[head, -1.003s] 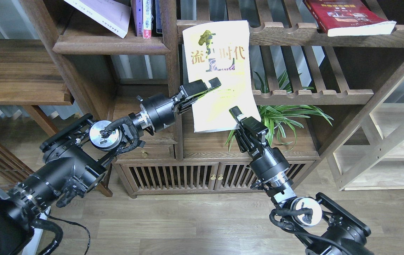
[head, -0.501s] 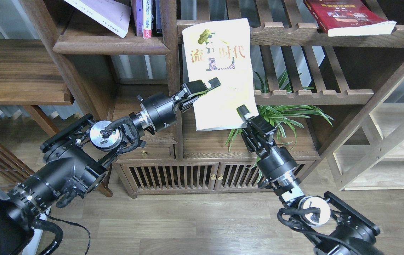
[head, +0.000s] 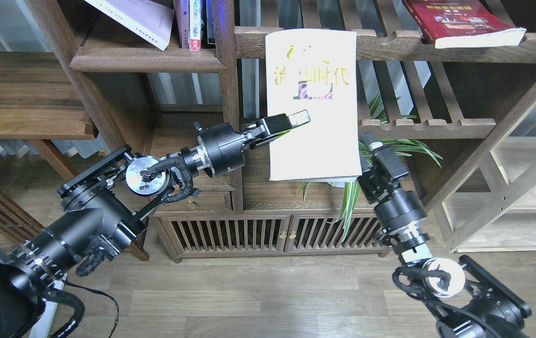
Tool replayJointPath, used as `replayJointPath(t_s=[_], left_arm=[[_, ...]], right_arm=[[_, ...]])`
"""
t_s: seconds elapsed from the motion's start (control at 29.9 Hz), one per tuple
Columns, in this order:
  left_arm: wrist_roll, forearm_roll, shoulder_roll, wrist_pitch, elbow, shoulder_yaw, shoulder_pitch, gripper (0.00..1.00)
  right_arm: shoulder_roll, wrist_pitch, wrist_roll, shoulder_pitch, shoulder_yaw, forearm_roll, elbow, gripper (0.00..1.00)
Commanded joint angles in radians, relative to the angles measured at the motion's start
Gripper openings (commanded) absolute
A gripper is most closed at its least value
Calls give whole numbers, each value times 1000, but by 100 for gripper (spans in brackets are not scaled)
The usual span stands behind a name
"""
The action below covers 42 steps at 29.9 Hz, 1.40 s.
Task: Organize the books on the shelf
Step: 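Carry the yellow-green book up with the left gripper toward the upper shelf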
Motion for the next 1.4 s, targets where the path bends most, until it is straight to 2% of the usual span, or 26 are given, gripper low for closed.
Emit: replayJointPath(t_s=[0.0,0.2,0.5,0.64,0.97,1.37], left_arm=[[-1,68,36,0,-116,-7,1,0],[-4,98,216,0,-258,-23,3,0],[2,221,418,0,-436,-209,9,0],[41,223,521,0,-495,-266,9,0],[46,230,733,0,-534,-390,14,0],[42,233,873,0,-489,-461,15,0]], right_arm=[[0,0,1,1,56,18,-11,79],[4,0,0,13,65,18,-24,80],[5,0,-2,47,52,9,-56,81],[4,0,-5,75,50,3,-79,81],[7,0,-13,99,45,-47,-120,81],[11,0,-14,122,-7,-70,-145,81]])
